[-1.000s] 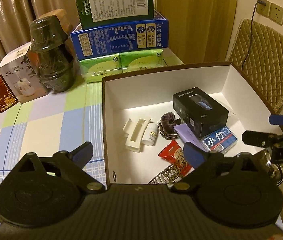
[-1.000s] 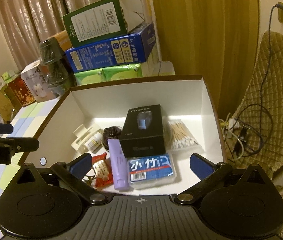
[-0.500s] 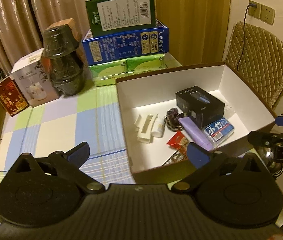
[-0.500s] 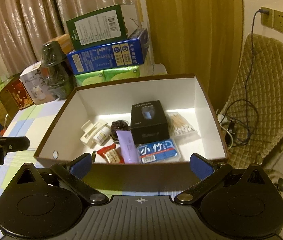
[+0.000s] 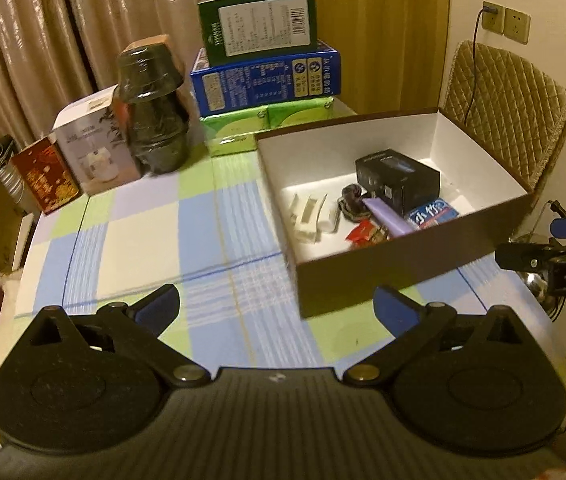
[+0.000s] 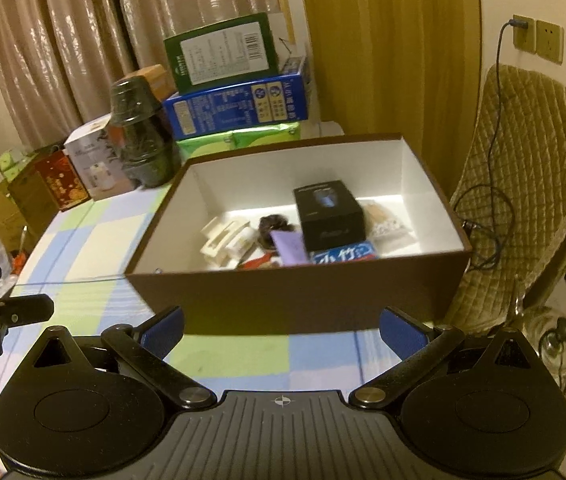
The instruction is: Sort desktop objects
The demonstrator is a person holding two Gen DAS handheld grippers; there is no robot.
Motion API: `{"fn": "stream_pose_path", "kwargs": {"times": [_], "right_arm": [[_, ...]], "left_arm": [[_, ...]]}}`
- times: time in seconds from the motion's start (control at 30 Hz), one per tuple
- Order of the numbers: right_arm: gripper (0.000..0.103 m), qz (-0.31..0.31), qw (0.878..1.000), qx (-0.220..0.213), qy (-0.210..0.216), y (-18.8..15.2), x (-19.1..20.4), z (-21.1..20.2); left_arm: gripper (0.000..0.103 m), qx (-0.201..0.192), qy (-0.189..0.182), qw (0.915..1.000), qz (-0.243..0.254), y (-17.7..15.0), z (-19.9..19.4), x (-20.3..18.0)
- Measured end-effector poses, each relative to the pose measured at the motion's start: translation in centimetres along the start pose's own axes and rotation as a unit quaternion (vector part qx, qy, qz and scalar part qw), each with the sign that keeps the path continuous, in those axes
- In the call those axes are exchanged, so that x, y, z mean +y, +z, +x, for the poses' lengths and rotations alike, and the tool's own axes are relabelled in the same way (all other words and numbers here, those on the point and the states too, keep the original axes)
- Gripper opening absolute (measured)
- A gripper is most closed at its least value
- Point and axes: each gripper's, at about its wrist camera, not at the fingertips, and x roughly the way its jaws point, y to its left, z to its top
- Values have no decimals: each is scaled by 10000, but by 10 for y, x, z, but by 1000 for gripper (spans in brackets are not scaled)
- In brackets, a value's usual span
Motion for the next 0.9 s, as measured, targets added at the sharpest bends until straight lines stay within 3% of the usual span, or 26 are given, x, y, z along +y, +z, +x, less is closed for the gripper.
{"fn": "stream_pose_path", "kwargs": {"times": [0.9], "right_arm": [[101,-368,9987,325,136,-74,87,-33]], "left_arm": [[102,316,273,9981,-447,-94,-67,67]]}}
